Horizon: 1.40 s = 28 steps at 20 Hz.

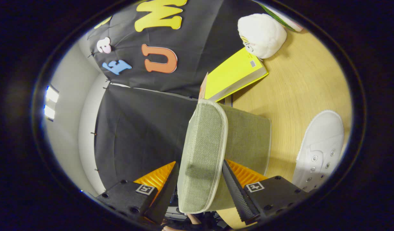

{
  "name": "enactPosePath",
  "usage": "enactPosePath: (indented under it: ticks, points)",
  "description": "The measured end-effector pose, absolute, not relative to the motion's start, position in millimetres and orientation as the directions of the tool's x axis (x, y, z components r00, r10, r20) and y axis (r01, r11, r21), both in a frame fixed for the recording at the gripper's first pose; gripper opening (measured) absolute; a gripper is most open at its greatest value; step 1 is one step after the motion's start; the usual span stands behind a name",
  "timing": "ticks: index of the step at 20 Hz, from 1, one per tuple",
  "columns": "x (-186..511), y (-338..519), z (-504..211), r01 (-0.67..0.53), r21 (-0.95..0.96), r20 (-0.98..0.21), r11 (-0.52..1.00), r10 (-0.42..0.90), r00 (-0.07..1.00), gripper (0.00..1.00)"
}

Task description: Open the storage box then place both shoes into the box .Put the left shoe in first, then the right shoe, with the right side of both shoes facing outward in a uniform manner.

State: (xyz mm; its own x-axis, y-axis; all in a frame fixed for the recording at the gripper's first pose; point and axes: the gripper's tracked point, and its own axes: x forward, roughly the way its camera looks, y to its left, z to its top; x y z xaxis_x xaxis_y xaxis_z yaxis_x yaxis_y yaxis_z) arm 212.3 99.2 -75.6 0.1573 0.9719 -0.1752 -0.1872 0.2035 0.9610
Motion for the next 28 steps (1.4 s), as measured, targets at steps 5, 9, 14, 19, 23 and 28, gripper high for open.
enactPosePath:
  ticks: [5,9,14,19,23,28]
  points:
    - [207.5,96.1,-75.2,-0.190,0.963,-0.168,0.190,0.977,0.129,0.72]
    - [207.9,88.7,-76.5,-0.193,0.961,-0.172,0.196,0.976,0.135,0.68]
    - [206.7,82.5,-57.6,-0.237,0.958,-0.129,0.164,0.979,0.158,0.31]
    - [195.4,86.5,-21.7,-0.303,0.943,-0.088,0.138,0.981,0.171,0.28]
    - [186.0,100.0,3.8,-0.351,0.922,-0.102,0.163,0.977,0.186,0.19]
    - [178.2,135.2,42.1,-0.390,0.901,-0.108,0.190,0.969,0.222,0.15]
